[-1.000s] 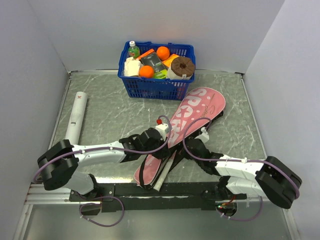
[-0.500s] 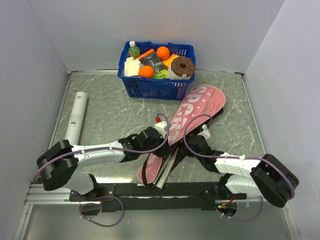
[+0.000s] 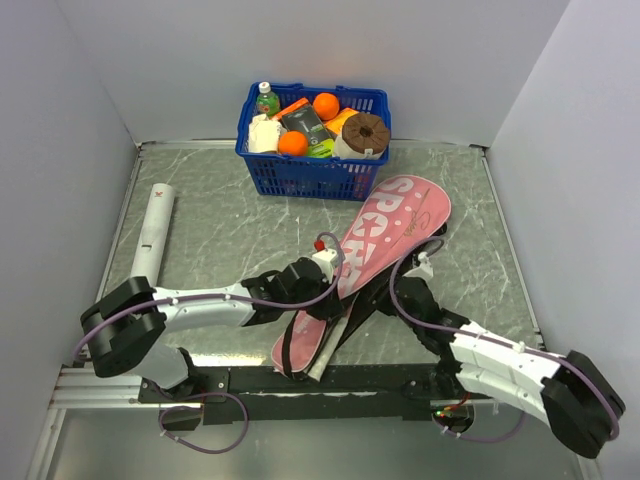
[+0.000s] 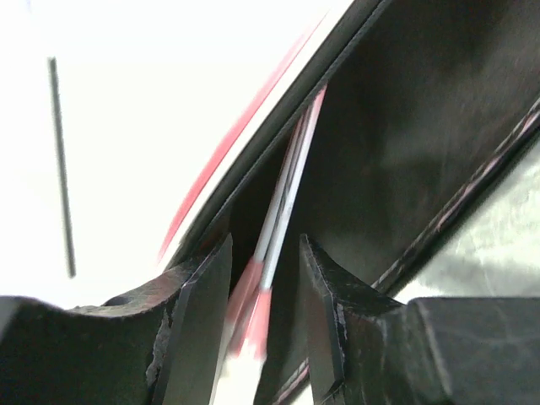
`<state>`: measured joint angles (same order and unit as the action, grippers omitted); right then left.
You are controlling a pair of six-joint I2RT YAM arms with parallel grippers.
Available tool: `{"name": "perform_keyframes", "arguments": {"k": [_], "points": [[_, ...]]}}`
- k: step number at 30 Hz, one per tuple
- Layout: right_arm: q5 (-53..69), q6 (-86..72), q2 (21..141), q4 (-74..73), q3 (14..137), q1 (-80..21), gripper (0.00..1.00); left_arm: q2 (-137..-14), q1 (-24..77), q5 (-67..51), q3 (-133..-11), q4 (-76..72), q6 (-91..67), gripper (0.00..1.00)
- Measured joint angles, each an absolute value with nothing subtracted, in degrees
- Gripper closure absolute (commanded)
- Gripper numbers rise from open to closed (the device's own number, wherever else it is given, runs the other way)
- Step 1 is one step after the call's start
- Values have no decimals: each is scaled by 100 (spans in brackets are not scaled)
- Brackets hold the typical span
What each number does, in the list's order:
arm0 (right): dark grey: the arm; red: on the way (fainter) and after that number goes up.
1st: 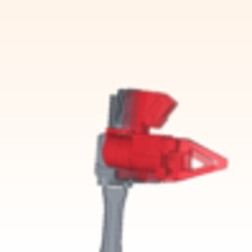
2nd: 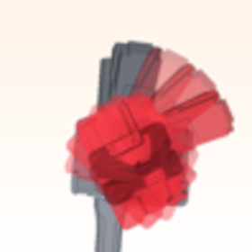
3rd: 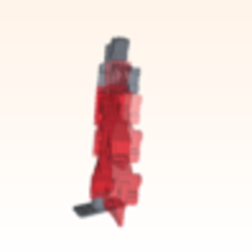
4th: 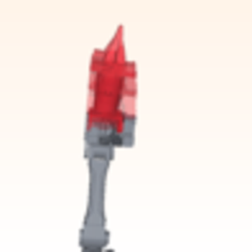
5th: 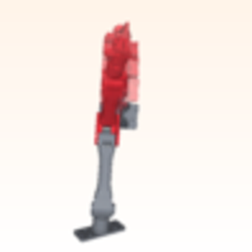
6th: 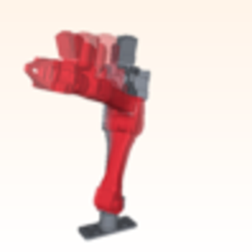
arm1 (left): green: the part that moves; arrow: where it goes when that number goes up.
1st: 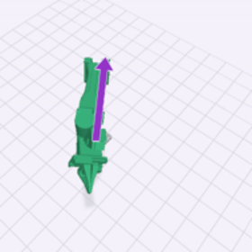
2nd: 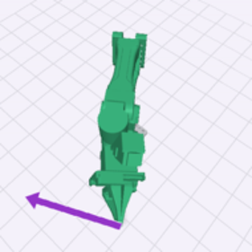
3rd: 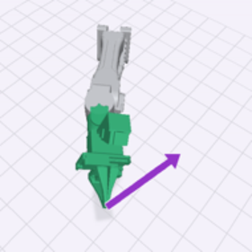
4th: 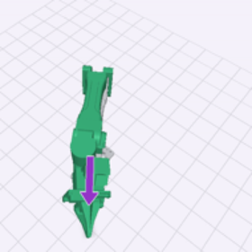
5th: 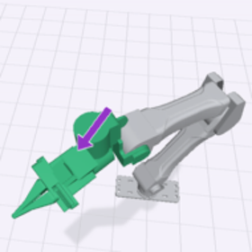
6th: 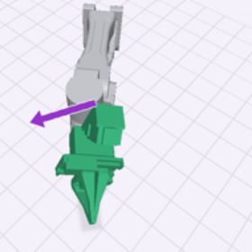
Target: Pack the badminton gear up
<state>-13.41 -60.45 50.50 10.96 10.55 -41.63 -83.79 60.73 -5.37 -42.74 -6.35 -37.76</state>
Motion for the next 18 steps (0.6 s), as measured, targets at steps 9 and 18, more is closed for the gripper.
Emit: {"name": "perform_keyframes", "arguments": {"k": [9, 18], "points": [[-1002, -6235, 4394, 268, 1013, -4954, 55, -8361, 6101, -563, -4289, -574, -3710, 69], [-1000, -6672, 5516, 801, 1013, -5819, 60, -8123, 6121, -548, -4289, -550, -3693, 70]]}}
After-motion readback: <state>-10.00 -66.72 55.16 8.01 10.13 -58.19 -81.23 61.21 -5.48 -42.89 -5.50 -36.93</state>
